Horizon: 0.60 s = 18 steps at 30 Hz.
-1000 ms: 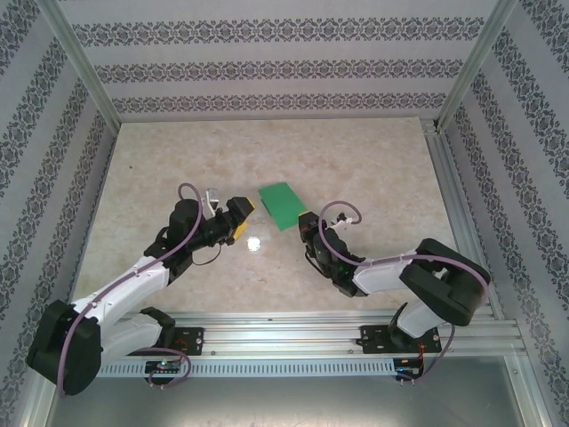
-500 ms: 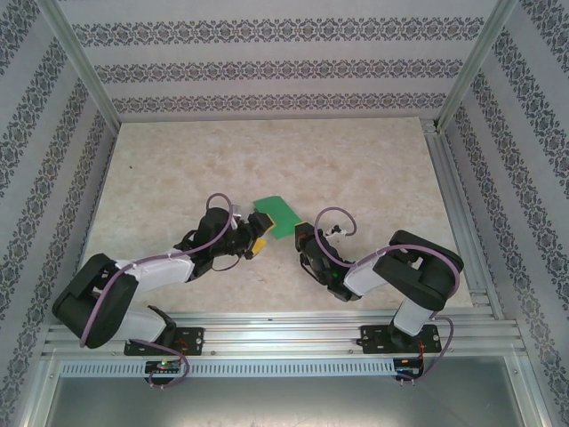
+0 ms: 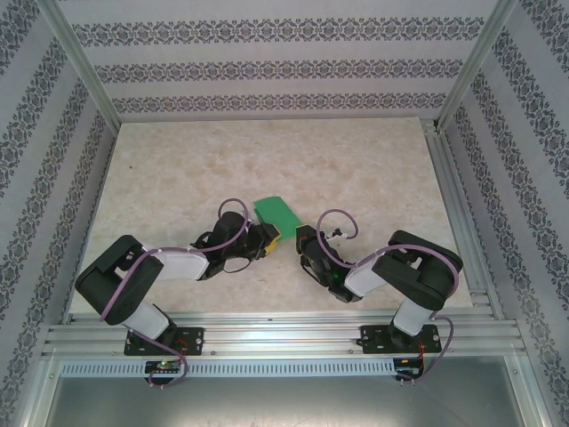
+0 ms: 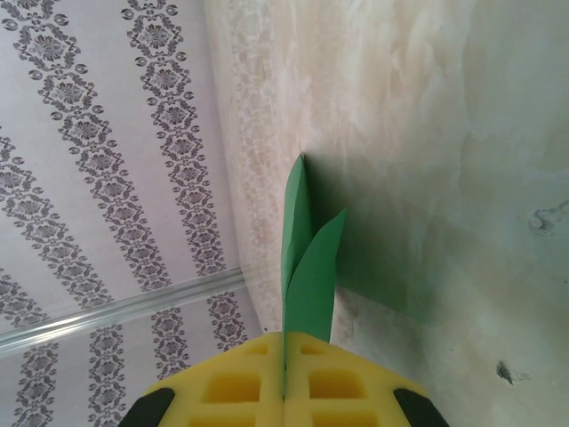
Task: Fold a paper plane with a square sheet of paper (fold left side to right side)
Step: Turn over the paper at the center of the table.
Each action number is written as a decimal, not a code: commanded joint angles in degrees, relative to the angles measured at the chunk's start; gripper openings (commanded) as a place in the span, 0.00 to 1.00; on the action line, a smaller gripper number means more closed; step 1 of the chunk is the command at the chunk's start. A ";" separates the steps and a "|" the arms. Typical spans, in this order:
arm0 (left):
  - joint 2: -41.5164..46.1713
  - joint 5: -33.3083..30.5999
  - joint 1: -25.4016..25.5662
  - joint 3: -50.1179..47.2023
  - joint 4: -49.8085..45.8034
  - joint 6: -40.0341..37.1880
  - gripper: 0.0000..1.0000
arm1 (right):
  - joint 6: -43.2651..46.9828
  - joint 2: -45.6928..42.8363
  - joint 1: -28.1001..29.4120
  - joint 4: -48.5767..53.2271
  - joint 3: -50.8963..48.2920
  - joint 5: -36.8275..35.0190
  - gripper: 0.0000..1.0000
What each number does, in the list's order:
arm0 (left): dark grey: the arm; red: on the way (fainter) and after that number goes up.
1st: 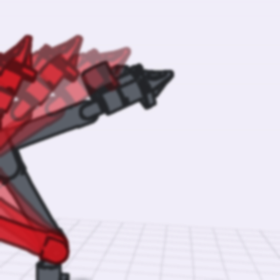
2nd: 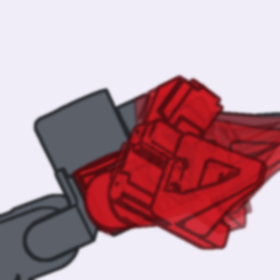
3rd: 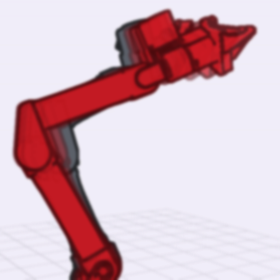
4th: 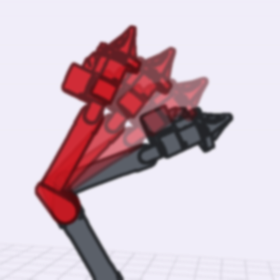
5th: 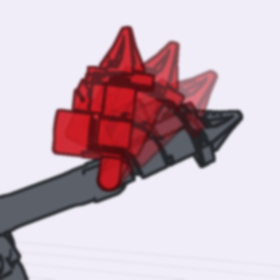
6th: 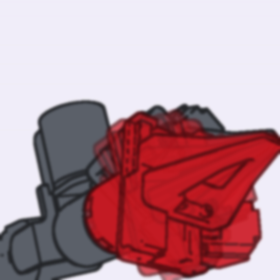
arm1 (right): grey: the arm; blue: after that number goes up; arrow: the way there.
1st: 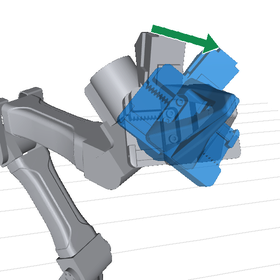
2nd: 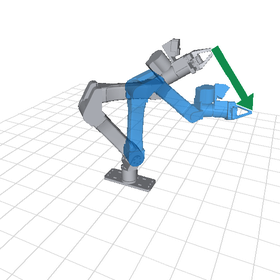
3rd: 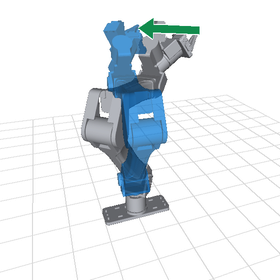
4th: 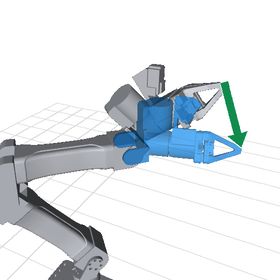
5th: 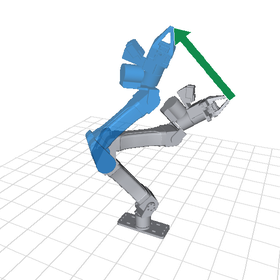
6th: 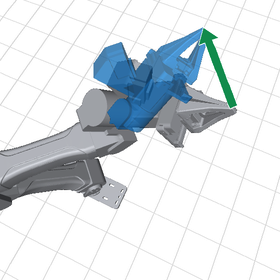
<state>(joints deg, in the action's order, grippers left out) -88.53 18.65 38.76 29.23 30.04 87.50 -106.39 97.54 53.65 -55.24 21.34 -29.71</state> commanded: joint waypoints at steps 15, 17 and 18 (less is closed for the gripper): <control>3.92 -3.89 0.52 1.92 -7.37 -1.08 0.00 | 6.52 -12.29 1.46 10.93 -8.36 -3.52 0.51; 4.34 -3.35 0.37 2.04 -8.88 -1.43 0.00 | 10.29 -20.65 0.67 22.75 -9.08 -3.85 0.61; 4.38 -2.86 0.35 1.98 -9.21 -1.42 0.00 | 13.87 -26.58 0.21 29.49 -8.71 -4.30 0.63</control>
<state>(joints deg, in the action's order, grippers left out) -85.60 16.14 38.76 30.33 25.04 87.24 -100.31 80.51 54.59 -40.93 12.56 -31.07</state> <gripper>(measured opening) 0.057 0.615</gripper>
